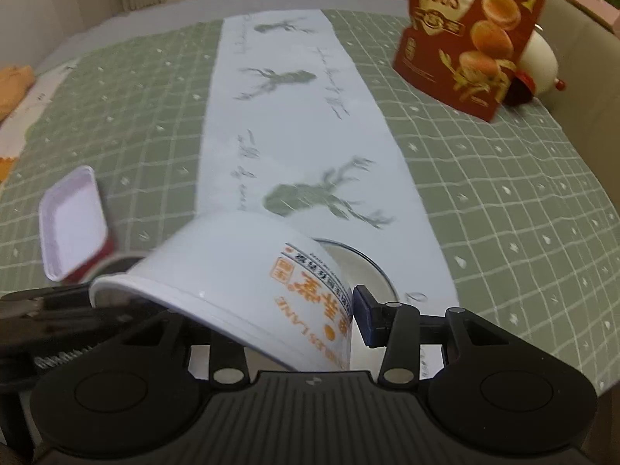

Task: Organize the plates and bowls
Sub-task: 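Lift the white plastic bowl with the right gripper and carry it over the blue bowl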

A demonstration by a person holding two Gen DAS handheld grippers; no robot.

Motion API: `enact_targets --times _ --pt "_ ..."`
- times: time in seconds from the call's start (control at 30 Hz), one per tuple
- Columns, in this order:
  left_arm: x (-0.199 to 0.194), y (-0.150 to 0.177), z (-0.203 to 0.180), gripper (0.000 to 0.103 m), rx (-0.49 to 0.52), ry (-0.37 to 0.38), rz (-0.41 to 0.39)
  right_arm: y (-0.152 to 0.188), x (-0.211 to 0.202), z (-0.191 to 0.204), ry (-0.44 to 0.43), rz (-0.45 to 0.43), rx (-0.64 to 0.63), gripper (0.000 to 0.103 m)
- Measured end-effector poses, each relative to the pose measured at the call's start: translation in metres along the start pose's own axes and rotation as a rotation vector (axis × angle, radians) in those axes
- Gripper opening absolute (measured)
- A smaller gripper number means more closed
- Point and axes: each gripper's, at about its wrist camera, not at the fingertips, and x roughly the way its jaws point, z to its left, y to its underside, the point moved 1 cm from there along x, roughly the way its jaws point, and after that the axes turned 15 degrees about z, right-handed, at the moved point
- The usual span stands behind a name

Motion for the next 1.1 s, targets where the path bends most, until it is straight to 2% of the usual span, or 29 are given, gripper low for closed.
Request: enact_targets --times 0.13,0.2,0.3,0.47,0.63,0.8,0.9,0.93,1.1 --pt "0.005 0.002 -0.001 0.035 0.022 0.027 0.014 0.001 0.011 -0.014 -0.012 0.023 0.032 0.042" --pt "0.0 0.002 0.0 0.036 0.021 0.047 0.013 -0.002 0.021 -0.025 -0.054 0.057 0.07 0.042" --pt "-0.009 0.001 0.0 0.036 0.02 0.012 -0.023 -0.007 0.032 -0.039 -0.112 0.101 0.135 0.042" --pt "-0.018 -0.002 -0.005 0.037 0.036 -0.024 -0.054 -0.012 0.037 -0.044 -0.099 0.076 0.15 0.042" --pt "-0.014 -0.003 -0.009 0.037 0.059 -0.017 -0.022 -0.014 0.034 -0.045 -0.102 0.06 0.149 0.042" --pt "0.001 0.0 -0.019 0.037 0.126 -0.01 0.047 -0.004 0.036 -0.044 -0.1 0.096 0.128 0.042" --pt "0.005 -0.001 -0.018 0.035 0.124 -0.036 0.046 0.004 0.042 -0.045 -0.061 0.121 0.117 0.042" --pt "0.006 -0.001 -0.017 0.032 0.119 -0.041 0.045 0.006 0.045 -0.047 -0.06 0.129 0.121 0.042" --pt "0.001 -0.001 -0.014 0.031 0.108 -0.045 0.011 0.008 0.053 -0.06 -0.055 0.136 0.158 0.042"
